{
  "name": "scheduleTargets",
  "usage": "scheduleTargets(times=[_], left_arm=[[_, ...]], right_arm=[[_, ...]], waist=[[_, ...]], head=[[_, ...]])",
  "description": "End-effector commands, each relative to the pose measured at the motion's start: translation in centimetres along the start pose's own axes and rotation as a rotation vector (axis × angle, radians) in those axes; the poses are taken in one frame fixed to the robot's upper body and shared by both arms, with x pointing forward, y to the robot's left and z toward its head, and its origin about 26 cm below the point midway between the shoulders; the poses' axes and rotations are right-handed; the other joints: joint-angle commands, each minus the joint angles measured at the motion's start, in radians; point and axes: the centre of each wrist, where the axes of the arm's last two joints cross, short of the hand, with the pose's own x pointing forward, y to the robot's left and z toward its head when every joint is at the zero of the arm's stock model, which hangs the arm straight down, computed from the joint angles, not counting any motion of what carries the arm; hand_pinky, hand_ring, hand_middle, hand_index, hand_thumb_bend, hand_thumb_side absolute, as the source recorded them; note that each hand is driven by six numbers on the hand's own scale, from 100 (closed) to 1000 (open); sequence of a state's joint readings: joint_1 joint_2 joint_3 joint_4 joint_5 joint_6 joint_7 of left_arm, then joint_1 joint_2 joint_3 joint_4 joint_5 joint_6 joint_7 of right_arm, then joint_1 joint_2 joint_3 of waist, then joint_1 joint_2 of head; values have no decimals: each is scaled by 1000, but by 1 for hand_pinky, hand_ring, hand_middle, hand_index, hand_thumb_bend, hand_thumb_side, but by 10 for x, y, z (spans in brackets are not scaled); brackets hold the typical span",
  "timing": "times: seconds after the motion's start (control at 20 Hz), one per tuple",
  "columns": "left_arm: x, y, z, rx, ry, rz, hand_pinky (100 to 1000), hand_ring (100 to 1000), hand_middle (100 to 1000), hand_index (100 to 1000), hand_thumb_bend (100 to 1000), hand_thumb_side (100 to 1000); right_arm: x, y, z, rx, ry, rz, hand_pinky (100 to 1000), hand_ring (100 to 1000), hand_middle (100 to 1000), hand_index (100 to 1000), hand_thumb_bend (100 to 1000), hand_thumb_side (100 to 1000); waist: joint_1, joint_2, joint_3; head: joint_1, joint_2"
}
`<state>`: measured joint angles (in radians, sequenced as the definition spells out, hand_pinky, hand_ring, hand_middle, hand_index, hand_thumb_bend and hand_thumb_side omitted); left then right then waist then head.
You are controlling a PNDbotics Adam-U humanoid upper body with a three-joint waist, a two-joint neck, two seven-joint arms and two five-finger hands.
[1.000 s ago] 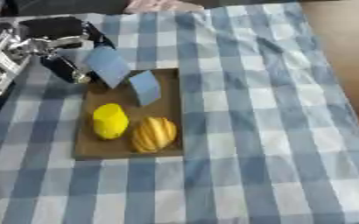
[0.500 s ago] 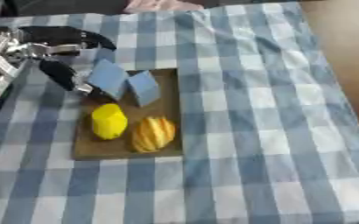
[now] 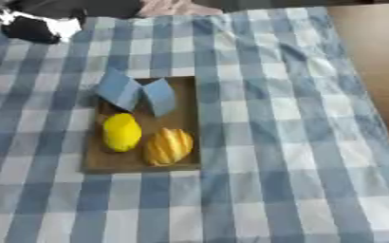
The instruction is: Pick up objects on the table and place them in the box.
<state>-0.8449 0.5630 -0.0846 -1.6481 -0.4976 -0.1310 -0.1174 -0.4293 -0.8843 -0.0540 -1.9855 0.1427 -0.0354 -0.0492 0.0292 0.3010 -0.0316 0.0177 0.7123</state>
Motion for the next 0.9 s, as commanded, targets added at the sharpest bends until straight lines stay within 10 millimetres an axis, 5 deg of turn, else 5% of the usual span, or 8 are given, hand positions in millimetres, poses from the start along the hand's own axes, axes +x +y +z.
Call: scheduleTargets(times=[0.05, 0.3, 0.9], left_arm=[[31, 38, 16, 345, -70, 235, 853, 702, 626, 791, 100, 591], [35, 43, 55, 561, -25, 517, 857, 710, 637, 804, 100, 619], [17, 12, 100, 667, 172, 634, 860, 705, 632, 809, 100, 651]], right_arm=[[4, -11, -2, -36, -25, 18, 831, 646, 585, 819, 100, 460], [2, -14, 0, -104, -32, -16, 831, 641, 578, 818, 100, 485], [0, -8, 2, -248, -48, -178, 834, 640, 580, 843, 100, 531]], waist=[[-8, -19, 5], [-19, -18, 18], [-33, -8, 19]], head=[[-11, -9], [-18, -18], [-6, -45]])
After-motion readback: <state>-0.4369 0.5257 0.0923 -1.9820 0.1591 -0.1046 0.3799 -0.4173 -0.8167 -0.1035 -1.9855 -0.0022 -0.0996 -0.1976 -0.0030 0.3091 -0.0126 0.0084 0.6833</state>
